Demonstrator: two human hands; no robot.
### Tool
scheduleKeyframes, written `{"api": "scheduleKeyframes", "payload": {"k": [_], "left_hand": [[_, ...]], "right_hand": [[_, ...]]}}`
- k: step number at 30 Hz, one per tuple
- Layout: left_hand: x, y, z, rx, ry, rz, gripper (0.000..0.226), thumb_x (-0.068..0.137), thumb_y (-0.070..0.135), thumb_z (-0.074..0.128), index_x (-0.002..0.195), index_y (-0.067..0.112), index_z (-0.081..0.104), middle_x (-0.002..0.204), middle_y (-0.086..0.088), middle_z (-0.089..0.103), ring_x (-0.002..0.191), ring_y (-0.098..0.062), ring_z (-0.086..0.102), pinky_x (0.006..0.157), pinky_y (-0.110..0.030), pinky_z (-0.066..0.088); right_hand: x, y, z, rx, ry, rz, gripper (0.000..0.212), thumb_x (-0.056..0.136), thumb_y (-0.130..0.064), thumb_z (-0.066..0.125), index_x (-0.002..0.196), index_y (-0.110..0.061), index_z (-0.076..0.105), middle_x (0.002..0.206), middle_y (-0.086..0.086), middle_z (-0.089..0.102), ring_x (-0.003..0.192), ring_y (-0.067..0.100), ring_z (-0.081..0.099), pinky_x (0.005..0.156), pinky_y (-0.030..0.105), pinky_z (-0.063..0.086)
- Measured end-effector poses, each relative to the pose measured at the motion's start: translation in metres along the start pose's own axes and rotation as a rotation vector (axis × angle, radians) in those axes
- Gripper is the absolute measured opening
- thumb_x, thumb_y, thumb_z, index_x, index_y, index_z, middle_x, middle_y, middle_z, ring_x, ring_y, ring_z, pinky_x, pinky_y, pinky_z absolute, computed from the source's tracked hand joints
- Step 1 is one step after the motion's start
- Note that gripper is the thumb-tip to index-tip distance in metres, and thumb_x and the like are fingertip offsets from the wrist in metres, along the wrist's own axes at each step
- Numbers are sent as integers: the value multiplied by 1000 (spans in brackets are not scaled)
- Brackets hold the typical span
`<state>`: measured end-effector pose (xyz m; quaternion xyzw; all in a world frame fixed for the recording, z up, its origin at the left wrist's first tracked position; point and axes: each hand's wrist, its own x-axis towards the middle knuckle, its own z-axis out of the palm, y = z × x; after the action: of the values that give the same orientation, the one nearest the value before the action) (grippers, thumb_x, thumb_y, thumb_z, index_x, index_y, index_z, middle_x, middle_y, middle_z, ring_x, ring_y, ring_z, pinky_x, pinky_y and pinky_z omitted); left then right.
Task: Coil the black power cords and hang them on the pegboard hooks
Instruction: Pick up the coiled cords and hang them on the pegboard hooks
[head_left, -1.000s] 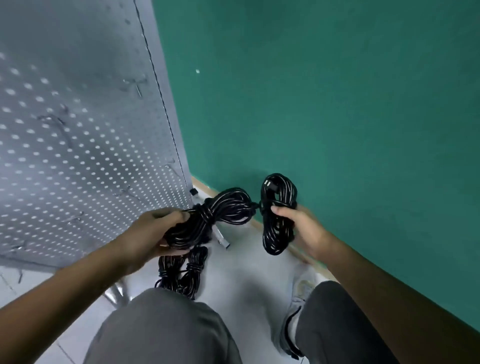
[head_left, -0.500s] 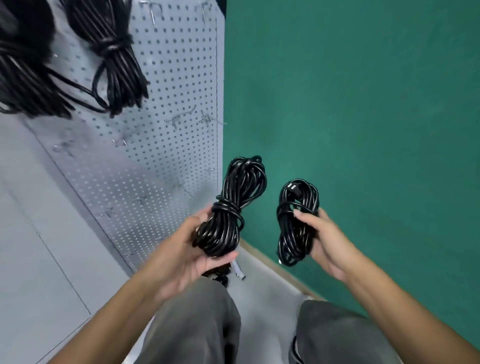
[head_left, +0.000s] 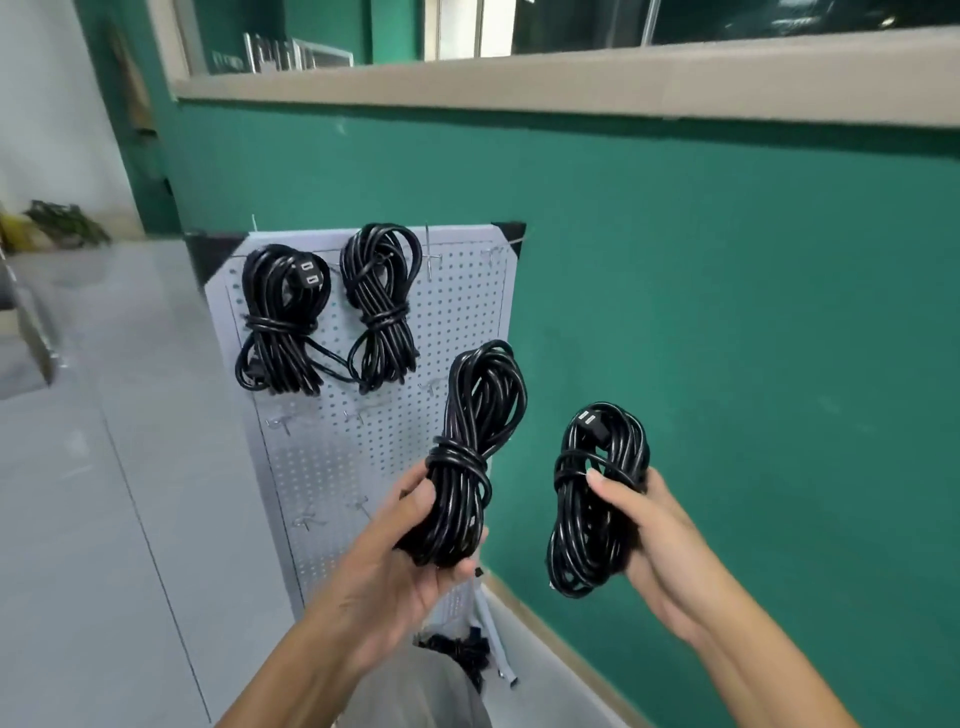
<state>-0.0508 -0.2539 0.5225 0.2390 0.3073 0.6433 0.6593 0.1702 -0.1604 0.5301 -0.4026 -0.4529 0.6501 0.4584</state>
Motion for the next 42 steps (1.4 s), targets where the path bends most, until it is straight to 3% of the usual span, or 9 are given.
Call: {"api": "scheduleKeyframes", "payload": {"k": [3, 8, 12, 15, 20, 26, 32, 38, 42], "left_hand": [[9, 13, 9, 16, 20, 43, 93, 28, 23, 108, 116, 16, 77, 102, -23, 73, 83, -32, 71, 57, -32, 61], [37, 25, 14, 174, 82, 161, 65, 73, 19, 78, 133, 6, 56, 115, -24, 70, 90, -34, 72, 63, -31, 59], [58, 37, 25, 212, 88, 209, 59, 86, 25, 76, 133, -2, 52, 132, -31, 58, 85, -19, 63, 73, -30, 56], [70, 42, 41, 98, 127, 201, 57, 83, 35, 67, 127, -1, 61, 119, -27, 66, 99, -24, 60, 78, -29, 59], [102, 46, 61, -44, 150, 186, 39, 100, 25, 60, 119, -8, 65, 107, -19, 74, 109, -27, 69, 84, -35, 62], [148, 50, 86, 226, 112, 257, 29, 103, 31, 58, 115, 8, 72, 111, -5, 77, 112, -21, 71, 90, -40, 61], [183, 66, 99, 292, 91, 291, 36, 101, 31, 61, 120, 3, 70, 116, -13, 75, 111, -23, 71, 92, -39, 60], [198, 69, 103, 373, 65, 312, 34, 103, 29, 60, 119, 1, 70, 118, -14, 74, 117, -26, 68, 96, -43, 59], [198, 65, 98, 371, 39, 307, 32, 103, 27, 58, 116, 1, 71, 112, -13, 76, 107, -21, 71, 95, -43, 59]], "right_hand": [[7, -14, 5, -39, -31, -31, 71, 70, -35, 88, 132, -26, 56, 120, 0, 75, 116, 20, 69, 109, 53, 47], [23, -29, 10, -72, -65, -75, 97, 58, -52, 94, 141, -32, 49, 128, -6, 70, 123, 17, 64, 114, 54, 42], [39, -35, 12, -58, -106, -66, 85, 61, -44, 94, 135, -31, 55, 122, -5, 74, 118, 16, 67, 112, 52, 44], [53, -38, 14, -59, -96, -50, 82, 61, -41, 91, 133, -29, 56, 121, -4, 74, 117, 17, 68, 112, 52, 44], [73, -47, 12, -63, -46, -51, 65, 68, -36, 82, 128, -26, 57, 116, -1, 76, 112, 18, 71, 109, 52, 47], [88, -58, -1, -129, -21, -77, 80, 67, -41, 88, 137, -31, 52, 123, -9, 73, 117, 14, 67, 112, 49, 44], [102, -64, -12, -159, 14, -83, 71, 72, -41, 84, 134, -33, 53, 123, -8, 72, 117, 16, 67, 111, 50, 45], [110, -61, -16, -179, 37, -59, 46, 84, -29, 80, 124, -29, 58, 114, -6, 76, 110, 15, 70, 108, 48, 48], [111, -59, -15, -174, 33, -48, 42, 86, -26, 79, 123, -28, 59, 111, -5, 77, 108, 15, 71, 107, 46, 49]]}}
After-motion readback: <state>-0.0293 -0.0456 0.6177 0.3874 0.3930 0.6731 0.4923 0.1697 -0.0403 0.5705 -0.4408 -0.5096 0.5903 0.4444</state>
